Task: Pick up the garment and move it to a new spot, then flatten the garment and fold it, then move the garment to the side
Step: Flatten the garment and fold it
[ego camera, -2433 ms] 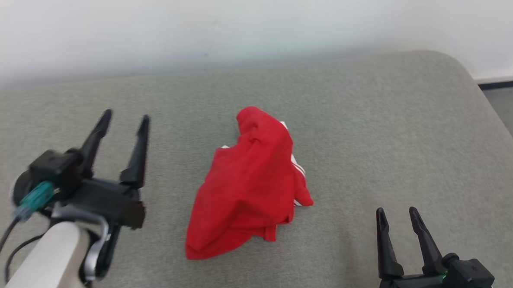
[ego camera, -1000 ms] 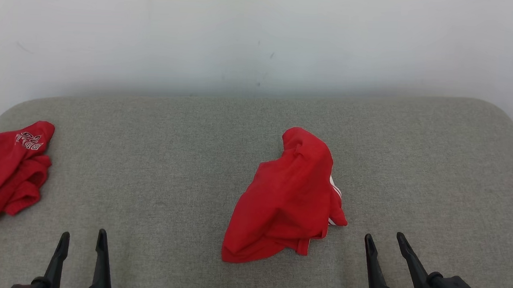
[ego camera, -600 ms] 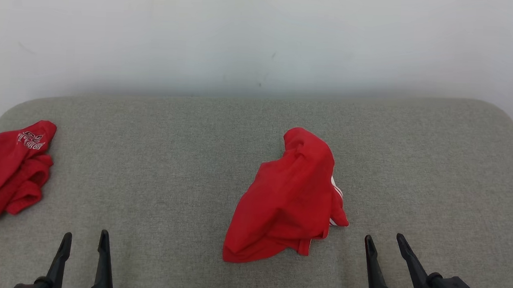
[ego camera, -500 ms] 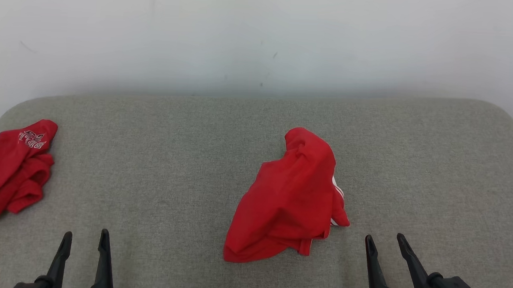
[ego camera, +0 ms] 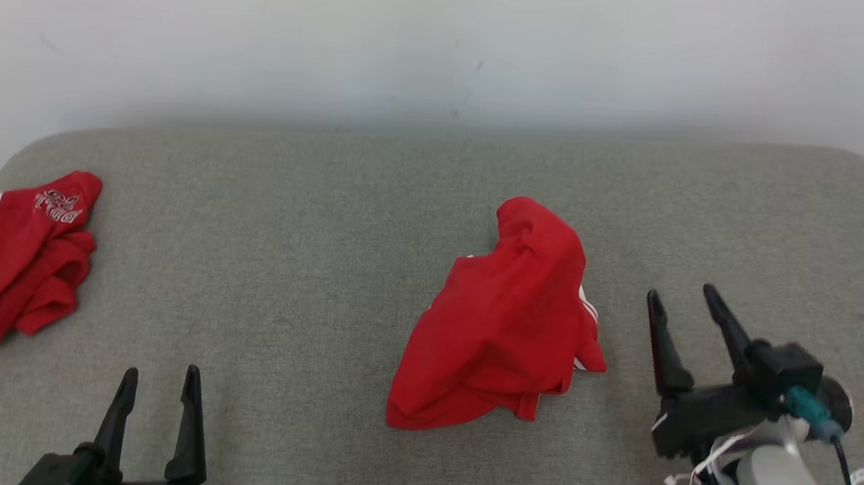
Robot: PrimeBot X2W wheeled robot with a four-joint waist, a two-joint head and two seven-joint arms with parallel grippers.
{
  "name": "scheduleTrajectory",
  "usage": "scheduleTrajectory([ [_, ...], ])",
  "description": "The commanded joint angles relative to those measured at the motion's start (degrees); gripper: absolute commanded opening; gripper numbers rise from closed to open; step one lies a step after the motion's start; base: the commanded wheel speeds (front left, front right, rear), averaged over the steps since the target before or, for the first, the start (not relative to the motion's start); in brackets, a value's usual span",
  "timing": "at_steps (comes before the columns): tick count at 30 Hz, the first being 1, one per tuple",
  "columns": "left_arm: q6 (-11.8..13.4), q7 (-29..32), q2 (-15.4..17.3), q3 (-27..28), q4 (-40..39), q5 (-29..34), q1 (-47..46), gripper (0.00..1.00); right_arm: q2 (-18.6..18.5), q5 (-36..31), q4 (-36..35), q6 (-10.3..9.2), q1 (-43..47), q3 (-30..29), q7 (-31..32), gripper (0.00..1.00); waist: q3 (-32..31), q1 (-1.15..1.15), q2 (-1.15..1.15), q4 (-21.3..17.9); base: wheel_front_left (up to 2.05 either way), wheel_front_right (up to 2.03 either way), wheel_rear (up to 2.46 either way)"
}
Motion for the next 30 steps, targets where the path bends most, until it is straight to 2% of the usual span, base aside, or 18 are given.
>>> scheduleTrajectory([
  [1,-0.2,-0.1,-0.2,-0.1,0.3,-0.3,-0.9,1.00,-0.8,0.0,1.6,-0.12,-2.1,0.1,0.2,1.00,1.9,0.00,0.00,1.5,0.00,0.00,0.00],
  [9,-0.7,-0.1,-0.3,-1.0,1.8,-1.1,-4.3,1.00,-3.2,0.5,16.1,-0.12,-11.7,4.0,1.5,1.00,5.9,0.00,0.00,4.0,0.00,0.00,0.00],
  [16,-0.8,-0.1,-0.5,-1.7,3.0,-1.4,-6.1,1.00,-2.2,3.0,28.0,-0.12,-15.8,9.4,0.8,1.00,6.9,0.00,0.00,5.0,0.00,0.00,0.00],
  [21,-0.8,-0.1,-0.6,-2.0,3.5,-1.5,-6.4,1.00,-1.0,5.1,33.8,-0.12,-17.5,11.9,-0.2,1.00,6.9,0.00,0.00,5.4,0.00,0.00,0.00],
  [22,-0.8,-0.1,-0.6,-2.0,3.5,-1.5,-6.4,1.00,-0.7,5.7,34.8,-0.12,-17.8,12.5,-0.2,0.95,6.9,0.00,0.00,5.4,0.00,0.00,0.00],
  [23,-0.8,-0.1,-0.6,-2.1,3.6,-1.5,-6.4,1.00,-0.5,6.3,35.7,-0.12,-18.0,13.1,-0.3,0.38,6.8,0.00,0.00,5.5,0.00,0.00,0.00],
  [24,-0.8,-0.1,-0.6,-2.2,3.7,-1.5,-6.3,1.00,-0.4,6.9,36.3,-0.12,-18.3,13.6,-0.4,0.00,6.7,0.00,0.00,5.5,0.00,0.00,0.00],
  [30,-0.8,-0.1,-0.5,-1.3,3.9,-1.4,-5.2,1.00,-2.4,9.4,37.1,-0.12,-20.2,14.1,-1.5,0.00,5.4,0.00,0.00,4.5,0.00,0.00,0.00],
])
